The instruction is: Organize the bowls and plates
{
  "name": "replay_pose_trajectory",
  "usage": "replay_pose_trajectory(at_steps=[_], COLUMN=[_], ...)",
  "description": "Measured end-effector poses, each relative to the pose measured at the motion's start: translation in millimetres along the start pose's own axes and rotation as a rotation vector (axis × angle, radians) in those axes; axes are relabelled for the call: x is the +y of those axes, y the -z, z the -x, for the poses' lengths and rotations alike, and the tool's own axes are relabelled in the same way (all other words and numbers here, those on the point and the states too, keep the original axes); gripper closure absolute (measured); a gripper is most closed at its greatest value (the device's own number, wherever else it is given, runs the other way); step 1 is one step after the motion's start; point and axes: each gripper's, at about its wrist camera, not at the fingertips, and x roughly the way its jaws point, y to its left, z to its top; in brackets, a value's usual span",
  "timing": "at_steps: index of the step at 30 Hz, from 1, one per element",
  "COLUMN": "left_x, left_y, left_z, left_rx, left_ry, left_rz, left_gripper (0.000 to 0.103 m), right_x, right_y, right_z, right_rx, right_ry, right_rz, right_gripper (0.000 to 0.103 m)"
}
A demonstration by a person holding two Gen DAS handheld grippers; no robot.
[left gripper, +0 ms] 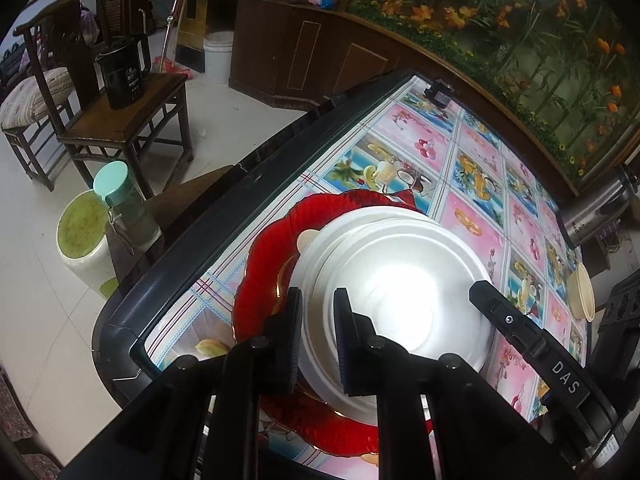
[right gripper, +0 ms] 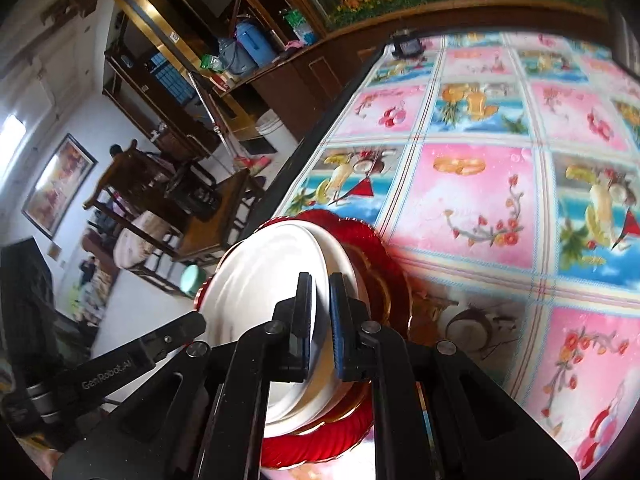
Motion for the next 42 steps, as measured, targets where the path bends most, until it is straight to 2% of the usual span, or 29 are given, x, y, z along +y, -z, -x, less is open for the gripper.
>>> replay_pose_trajectory(at_steps=[5,10,19,28,33,42], left_x=[0,-9,-72,-141,-170,-201], left_y=[-1,0,11,30,41,48], left_z=[2,6,13,9,6,1], left_rx=[-0.005,-0.001,0.003,0.011,0.015,0.008], left_ry=[0.002,0.033,0.083,0.071,0.060,0.042], left_rz=[0.010,0.006,-0.122,-0.262,-0.324,-0.386], left_gripper=[0.088,0.088,0.088,0.088,0.088,0.088], right_x=[-9,-33,-105,-172,-192,-202], right_y=[-4,-11,-15,-13,-13,-12], right_z=[13,29,59,84,98,104], right_rx=[-0.045,-0.091,-0.150,-0.194,-0.216,-0.217], right_ry=[-0.035,-0.021,0.015,0.021,0.015,-0.010], right_rz=[-0.028,-0.083,-0.237,-0.348,-0.372,-0.388], right_gripper=[0.091,0.091,0.091,0.091,0.091,0.091])
